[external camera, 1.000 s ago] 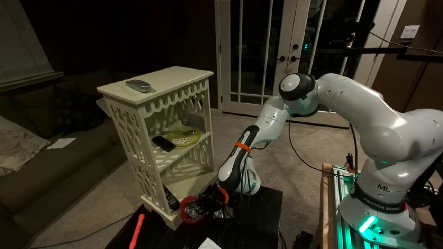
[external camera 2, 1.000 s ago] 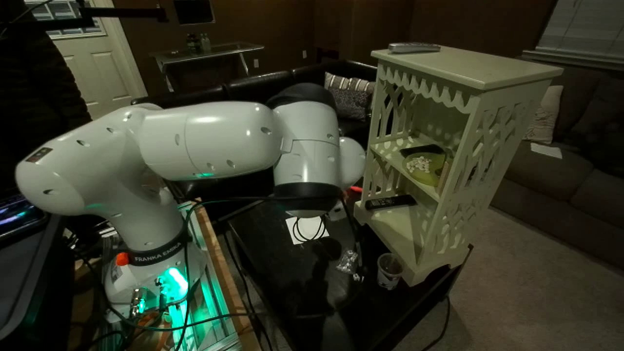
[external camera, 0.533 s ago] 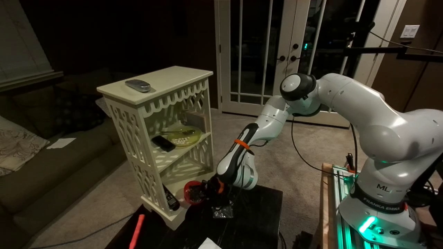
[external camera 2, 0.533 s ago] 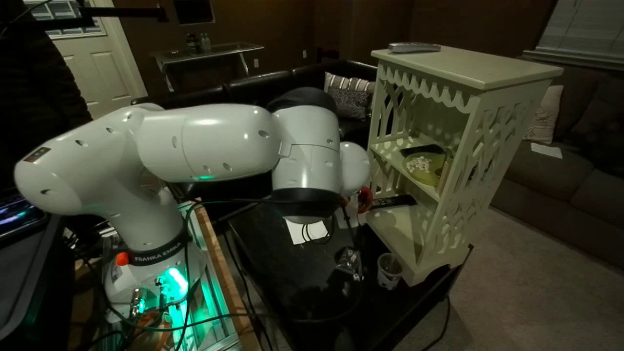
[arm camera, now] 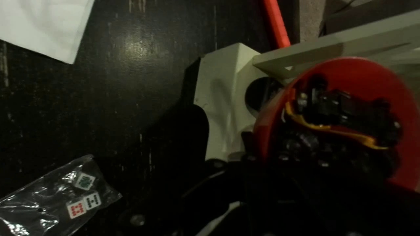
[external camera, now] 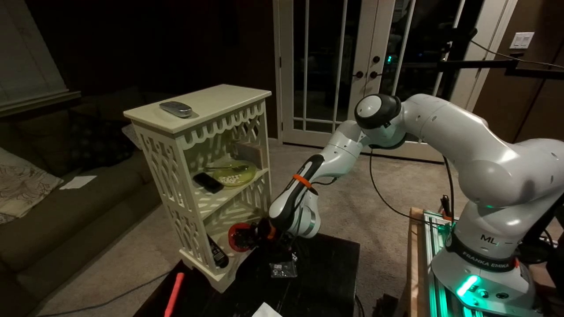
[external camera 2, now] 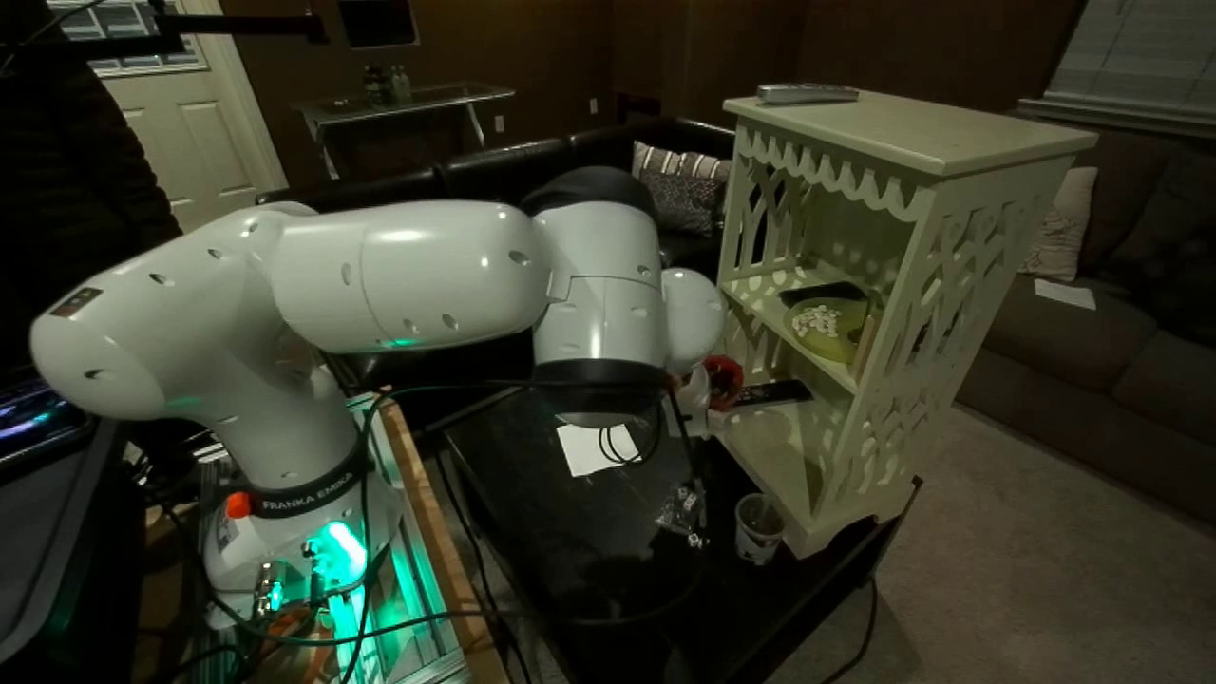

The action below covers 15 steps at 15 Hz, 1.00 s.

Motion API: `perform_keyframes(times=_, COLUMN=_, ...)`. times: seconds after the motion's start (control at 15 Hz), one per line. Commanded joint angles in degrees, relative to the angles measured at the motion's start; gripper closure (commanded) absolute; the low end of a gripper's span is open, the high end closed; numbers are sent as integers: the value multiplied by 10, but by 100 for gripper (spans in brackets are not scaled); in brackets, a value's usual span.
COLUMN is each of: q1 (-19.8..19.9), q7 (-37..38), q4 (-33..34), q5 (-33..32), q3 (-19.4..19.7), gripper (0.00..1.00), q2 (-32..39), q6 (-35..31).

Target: Put the red bowl in the bottom shelf

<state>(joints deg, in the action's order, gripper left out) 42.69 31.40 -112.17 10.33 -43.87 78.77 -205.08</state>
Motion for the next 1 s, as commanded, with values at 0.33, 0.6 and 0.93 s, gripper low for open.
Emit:
perform_keyframes(times=0.33, q1=-107, q7=93, q4=166, q5=118, q3=42, gripper=99, q2=11, q6=57)
perform_keyframes(times=0.6, q1=-130, q7=123, q4=214, q5=136, q3=73, gripper=99, q2=20, q6=93)
perform_keyframes(times=0.93, q1=-159, q7=135, q4=266, q5=154, q3=117, gripper=99, q2=38, q6=139)
